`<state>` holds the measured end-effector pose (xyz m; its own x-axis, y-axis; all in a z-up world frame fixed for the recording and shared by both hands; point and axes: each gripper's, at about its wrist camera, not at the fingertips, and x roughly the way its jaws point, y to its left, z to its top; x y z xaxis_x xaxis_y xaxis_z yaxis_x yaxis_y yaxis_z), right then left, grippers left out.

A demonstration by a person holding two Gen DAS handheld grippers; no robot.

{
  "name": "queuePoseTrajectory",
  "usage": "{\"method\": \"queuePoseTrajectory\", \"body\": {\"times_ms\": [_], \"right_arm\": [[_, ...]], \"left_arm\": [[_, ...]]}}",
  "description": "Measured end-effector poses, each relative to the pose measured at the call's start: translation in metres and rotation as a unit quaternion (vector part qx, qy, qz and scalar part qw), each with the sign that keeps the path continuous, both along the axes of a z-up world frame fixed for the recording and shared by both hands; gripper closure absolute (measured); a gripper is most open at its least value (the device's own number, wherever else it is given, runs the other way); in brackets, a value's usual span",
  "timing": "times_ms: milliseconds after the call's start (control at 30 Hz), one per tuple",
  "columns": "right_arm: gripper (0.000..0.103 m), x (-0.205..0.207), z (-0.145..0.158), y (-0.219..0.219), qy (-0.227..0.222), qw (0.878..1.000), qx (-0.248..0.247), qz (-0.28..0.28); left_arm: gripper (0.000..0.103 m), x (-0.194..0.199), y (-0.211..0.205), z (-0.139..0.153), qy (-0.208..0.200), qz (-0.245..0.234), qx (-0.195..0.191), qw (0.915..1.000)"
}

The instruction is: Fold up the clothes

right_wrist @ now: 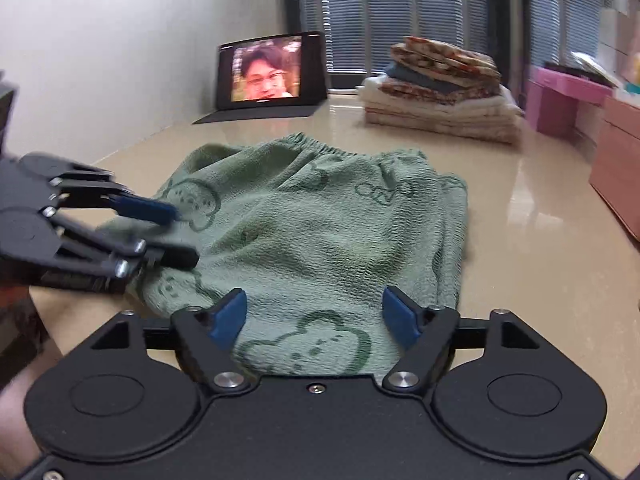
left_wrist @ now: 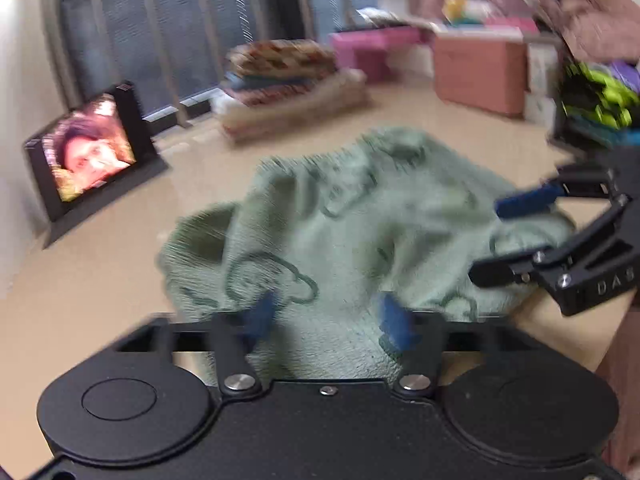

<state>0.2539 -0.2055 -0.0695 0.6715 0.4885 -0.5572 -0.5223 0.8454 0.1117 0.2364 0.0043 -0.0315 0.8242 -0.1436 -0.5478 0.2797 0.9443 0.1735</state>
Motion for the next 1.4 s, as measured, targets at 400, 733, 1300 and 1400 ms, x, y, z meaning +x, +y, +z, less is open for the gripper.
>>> {"method": "queuePoseTrajectory", "body": {"times_ms": [400,733,1300,1400], "right_arm": [[0.001,-0.102,0.030,-0.005,-0.065,0.997,-0.019,-0.047],[0.001,-0.105,0.038,0.035,-0.066,0.993,-0.062,-0.074],[0.001,-0.111,0.039,0.059,-0.029,0.985,-0.065,-0.157],[0.001,-0.115,0.043,0.060,-0.026,0.985,-0.054,-0.163]], "left_arm": [[0.000,-0.086,0.067,0.004,-0.007,0.075,-0.097,0.9925],[0.000,-0.087,0.101,-0.001,0.003,0.108,-0.142,0.9839],[0.000,-0.082,0.113,-0.025,0.064,0.100,-0.130,0.9844],[0.000,-0.083,0.109,-0.027,0.061,0.102,-0.117,0.9859]]}}
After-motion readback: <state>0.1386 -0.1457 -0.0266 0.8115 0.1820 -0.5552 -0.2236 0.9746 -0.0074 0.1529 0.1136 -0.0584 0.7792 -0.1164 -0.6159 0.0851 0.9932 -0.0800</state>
